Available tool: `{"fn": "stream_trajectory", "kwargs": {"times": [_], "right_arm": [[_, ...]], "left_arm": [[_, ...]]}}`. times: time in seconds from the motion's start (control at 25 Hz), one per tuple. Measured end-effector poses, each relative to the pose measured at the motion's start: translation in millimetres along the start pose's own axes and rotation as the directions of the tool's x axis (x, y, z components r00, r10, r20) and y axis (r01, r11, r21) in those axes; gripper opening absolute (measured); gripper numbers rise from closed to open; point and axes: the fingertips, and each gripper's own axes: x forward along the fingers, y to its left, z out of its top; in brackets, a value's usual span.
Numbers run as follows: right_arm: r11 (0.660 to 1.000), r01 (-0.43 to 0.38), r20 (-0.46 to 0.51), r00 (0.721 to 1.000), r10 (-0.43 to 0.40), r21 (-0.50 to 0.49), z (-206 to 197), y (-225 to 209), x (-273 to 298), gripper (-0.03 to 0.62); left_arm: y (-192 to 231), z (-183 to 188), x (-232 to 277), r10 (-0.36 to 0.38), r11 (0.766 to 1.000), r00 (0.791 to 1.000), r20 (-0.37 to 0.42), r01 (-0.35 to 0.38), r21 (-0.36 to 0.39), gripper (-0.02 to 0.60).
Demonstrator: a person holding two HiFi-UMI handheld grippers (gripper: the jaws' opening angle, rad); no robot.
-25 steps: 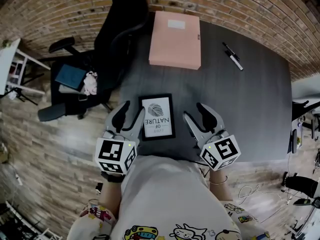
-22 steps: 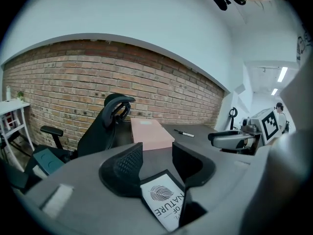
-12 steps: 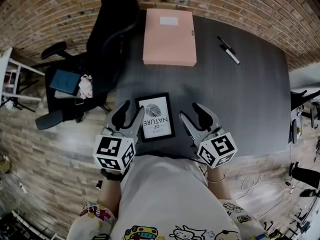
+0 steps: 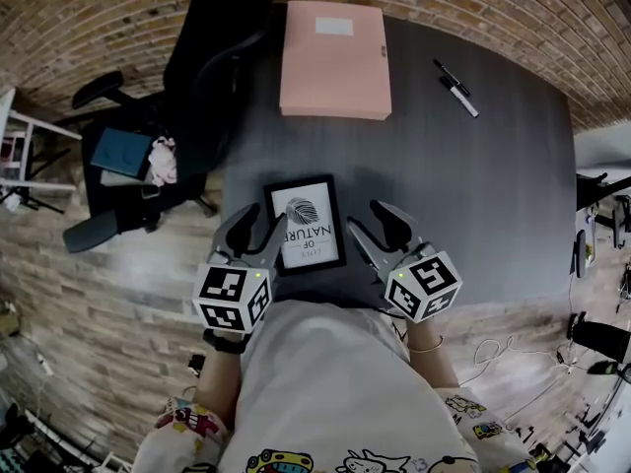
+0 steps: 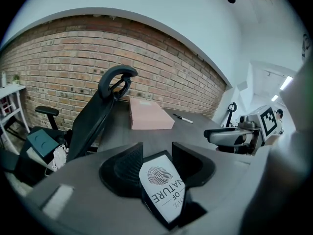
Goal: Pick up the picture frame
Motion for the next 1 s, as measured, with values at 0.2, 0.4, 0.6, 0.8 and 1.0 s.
{"fn": "stream_trajectory", "kwargs": {"times": [0.2, 0.4, 0.6, 0.8, 1.0], "right_arm": [[0.998, -0.027, -0.056, 0.998, 0.030, 0.057, -23.5, -2.4, 11.5, 0.209], [0.993, -0.034, -0.104, 0.994, 0.046, 0.114, -47.2, -3.8, 20.3, 0.209], [0.986, -0.034, -0.126, 0.991, 0.055, 0.162, -65.1, -5.8, 26.3, 0.209], [0.978, -0.033, -0.141, 0.988, 0.063, 0.204, -79.3, -8.0, 30.3, 0.209], [0.969, -0.028, -0.157, 0.985, 0.068, 0.245, -91.4, -12.8, 35.3, 0.209]], "left_arm": [[8.6, -28.1, 8.3, 0.025, 0.999, 0.997, -0.072, -0.027, -0.021, 0.192], [18.3, -54.8, 14.9, 0.051, 0.998, 0.989, -0.140, -0.057, -0.038, 0.190], [18.6, -71.8, 22.2, 0.058, 0.997, 0.984, -0.171, -0.066, -0.042, 0.190], [19.4, -89.3, 31.1, 0.067, 0.996, 0.975, -0.210, -0.079, -0.050, 0.190], [22.5, -105.6, 37.3, 0.077, 0.993, 0.968, -0.238, -0.095, -0.065, 0.186]]}}
